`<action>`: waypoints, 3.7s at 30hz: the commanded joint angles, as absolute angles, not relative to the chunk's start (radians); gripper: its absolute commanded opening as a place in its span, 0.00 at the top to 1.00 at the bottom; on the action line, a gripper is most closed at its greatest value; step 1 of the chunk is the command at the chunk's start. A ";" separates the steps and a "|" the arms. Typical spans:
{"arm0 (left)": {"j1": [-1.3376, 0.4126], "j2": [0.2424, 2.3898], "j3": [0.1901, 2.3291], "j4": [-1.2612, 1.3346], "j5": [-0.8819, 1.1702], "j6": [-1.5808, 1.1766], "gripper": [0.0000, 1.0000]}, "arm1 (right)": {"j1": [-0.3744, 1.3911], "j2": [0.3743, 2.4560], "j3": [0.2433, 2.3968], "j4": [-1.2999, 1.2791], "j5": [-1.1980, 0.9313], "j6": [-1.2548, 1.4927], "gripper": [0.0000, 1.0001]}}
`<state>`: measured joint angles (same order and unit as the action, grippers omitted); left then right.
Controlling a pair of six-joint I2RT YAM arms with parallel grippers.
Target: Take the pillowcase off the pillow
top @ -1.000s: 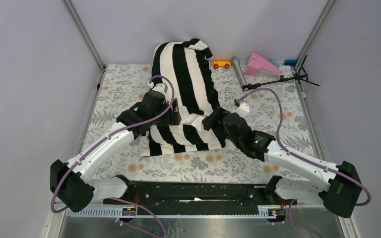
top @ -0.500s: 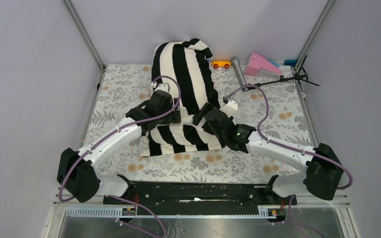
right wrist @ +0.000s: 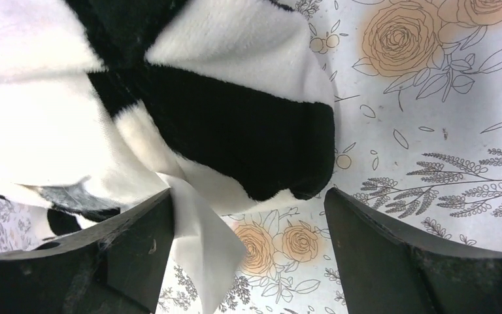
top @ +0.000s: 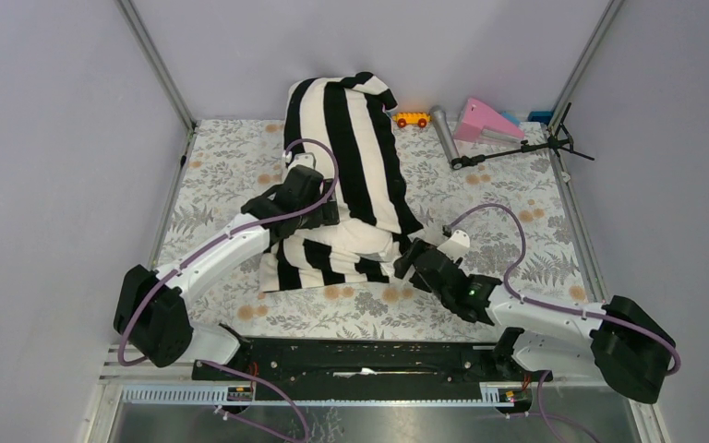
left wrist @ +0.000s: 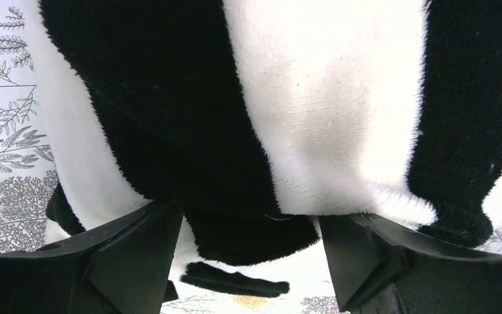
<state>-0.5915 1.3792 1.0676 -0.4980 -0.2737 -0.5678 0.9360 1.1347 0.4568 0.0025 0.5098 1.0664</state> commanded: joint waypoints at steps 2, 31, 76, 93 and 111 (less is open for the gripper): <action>-0.568 1.346 1.111 -0.434 -0.248 -0.568 0.19 | 0.931 1.039 0.415 0.043 0.426 0.902 0.13; -0.743 1.266 1.011 -0.396 -0.053 -0.737 0.18 | 0.912 1.210 0.669 -0.116 0.493 1.007 0.09; -0.656 1.318 0.870 -0.121 -0.258 -0.791 1.00 | 0.763 1.246 0.460 0.140 0.312 0.952 0.64; -0.475 1.177 1.062 -0.020 0.249 -0.924 1.00 | 0.747 1.304 0.396 0.210 0.191 0.877 0.91; -0.397 1.092 1.120 -0.237 0.200 -0.793 1.00 | 0.668 1.480 0.478 0.143 0.219 0.850 0.98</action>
